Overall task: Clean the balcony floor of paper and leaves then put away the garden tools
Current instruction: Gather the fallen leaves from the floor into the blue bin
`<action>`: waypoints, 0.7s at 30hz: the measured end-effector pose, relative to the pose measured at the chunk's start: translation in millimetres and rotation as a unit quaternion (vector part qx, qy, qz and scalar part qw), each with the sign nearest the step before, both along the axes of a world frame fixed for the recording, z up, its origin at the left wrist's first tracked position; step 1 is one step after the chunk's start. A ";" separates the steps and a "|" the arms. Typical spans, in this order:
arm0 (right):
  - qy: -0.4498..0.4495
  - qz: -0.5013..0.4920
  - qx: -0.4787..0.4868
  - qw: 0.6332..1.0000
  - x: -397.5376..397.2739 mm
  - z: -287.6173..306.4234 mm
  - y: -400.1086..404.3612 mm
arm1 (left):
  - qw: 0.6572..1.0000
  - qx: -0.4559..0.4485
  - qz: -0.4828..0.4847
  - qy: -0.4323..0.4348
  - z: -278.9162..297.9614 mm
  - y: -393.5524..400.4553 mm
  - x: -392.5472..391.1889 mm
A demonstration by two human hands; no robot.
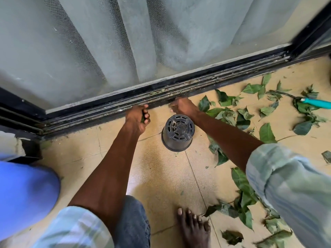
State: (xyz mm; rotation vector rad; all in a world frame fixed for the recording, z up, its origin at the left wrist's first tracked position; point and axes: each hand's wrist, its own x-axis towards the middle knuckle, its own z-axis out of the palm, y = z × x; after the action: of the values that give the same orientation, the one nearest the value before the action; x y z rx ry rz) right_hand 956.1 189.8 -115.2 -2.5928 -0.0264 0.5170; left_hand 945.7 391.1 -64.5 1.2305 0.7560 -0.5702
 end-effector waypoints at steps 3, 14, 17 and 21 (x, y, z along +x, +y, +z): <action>-0.012 -0.024 -0.024 0.999 -5.6 -0.5 0.2 | 0.999 -0.030 -0.009 -0.012 13.2 -11.5 -4.9; -0.147 -0.362 0.494 0.777 -120.6 104.4 -51.1 | 0.972 -0.019 -0.218 -0.088 80.3 -123.9 -85.6; -0.182 -0.370 0.505 0.758 -169.8 112.6 -65.5 | 0.960 0.010 -0.274 -0.064 74.9 -157.2 -125.9; -0.170 -0.399 0.385 0.815 -212.5 107.3 -77.0 | 0.937 0.002 -0.345 -0.056 71.1 -187.4 -147.0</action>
State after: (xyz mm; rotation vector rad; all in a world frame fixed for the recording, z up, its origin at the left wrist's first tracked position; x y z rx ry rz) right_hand 743.5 112.8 -7.9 -1.6318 0.5864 -0.2483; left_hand 798.7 203.7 6.6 1.5164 0.2066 -1.0573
